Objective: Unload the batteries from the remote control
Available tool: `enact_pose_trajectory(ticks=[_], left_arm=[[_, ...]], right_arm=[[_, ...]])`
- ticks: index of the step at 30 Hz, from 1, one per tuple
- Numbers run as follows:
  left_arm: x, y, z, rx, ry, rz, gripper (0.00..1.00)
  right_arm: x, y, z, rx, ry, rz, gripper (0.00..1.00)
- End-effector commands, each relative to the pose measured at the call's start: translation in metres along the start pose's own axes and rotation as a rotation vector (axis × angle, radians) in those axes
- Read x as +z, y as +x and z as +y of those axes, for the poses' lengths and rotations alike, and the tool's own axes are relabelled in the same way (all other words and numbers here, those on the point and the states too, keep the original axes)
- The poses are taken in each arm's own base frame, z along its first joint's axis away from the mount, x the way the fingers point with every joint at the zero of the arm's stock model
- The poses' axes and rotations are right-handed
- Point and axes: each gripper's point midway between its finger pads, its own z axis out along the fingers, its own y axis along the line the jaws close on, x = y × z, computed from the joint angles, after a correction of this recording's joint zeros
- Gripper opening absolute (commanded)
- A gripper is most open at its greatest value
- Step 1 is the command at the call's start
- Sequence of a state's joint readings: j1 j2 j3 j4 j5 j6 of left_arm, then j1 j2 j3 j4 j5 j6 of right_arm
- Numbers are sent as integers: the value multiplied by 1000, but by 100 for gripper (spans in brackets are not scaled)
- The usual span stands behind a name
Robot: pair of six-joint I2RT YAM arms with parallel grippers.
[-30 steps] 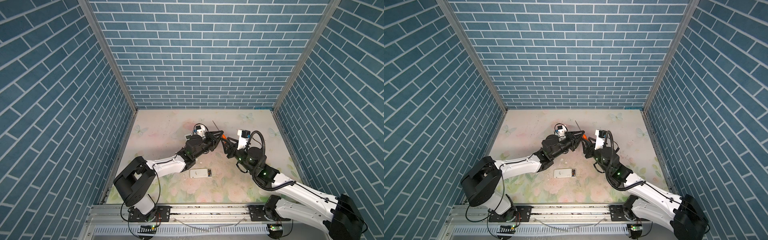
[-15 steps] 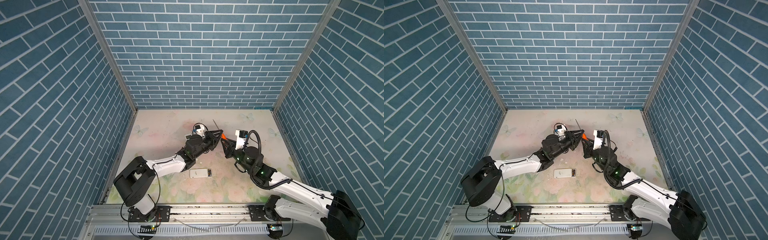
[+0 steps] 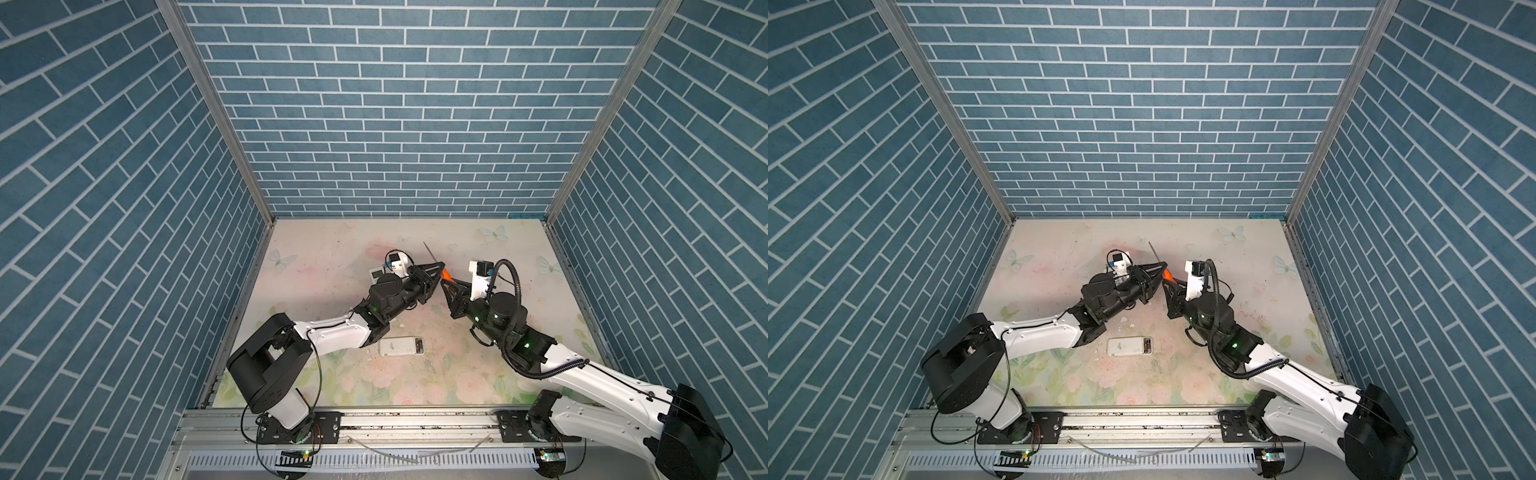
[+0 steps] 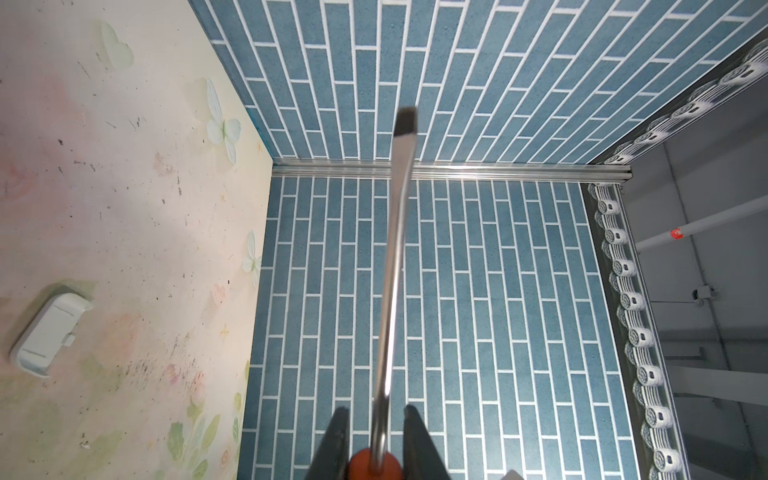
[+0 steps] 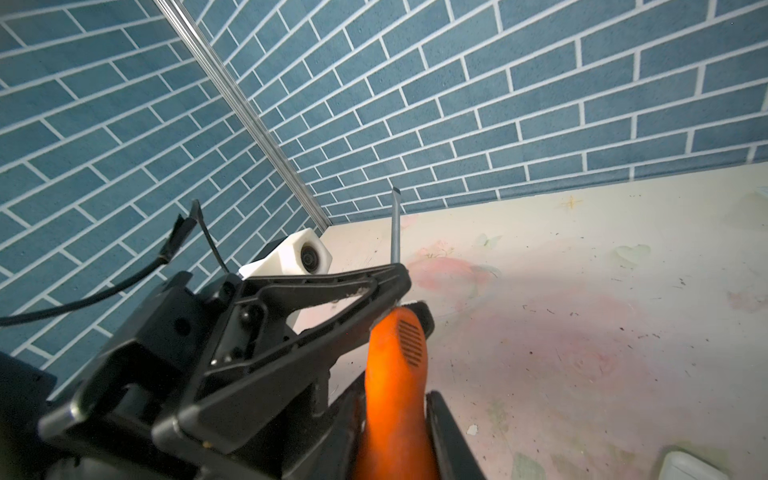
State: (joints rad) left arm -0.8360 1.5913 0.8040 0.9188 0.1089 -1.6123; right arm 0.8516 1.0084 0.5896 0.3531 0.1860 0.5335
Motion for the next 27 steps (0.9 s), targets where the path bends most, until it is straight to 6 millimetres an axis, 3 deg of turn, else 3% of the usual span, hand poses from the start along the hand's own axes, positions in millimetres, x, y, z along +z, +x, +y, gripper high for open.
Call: enact_pose_trajectory(ticks=[1,4,8,17,21,27], left_arm=[[-8,13,-6,10,25,46,0],[-9,11,-3,17,22,41,0],[-10,11,-1,30,17,37,12],[-29,-3,11,124,-58,-6,52],[-58,-15,33,172,-150,-39,56],[-124,-34,78,311,-449,-45,47]], right_arm=[[-8,-38,8,-52,18,-51,0],[-11,-38,9,-77,29,-8,0],[-18,-36,9,-102,44,46,0],[-36,-29,2,-156,104,188,0],[-49,-26,-2,-188,142,276,0],[-86,-7,-1,-225,152,511,0]])
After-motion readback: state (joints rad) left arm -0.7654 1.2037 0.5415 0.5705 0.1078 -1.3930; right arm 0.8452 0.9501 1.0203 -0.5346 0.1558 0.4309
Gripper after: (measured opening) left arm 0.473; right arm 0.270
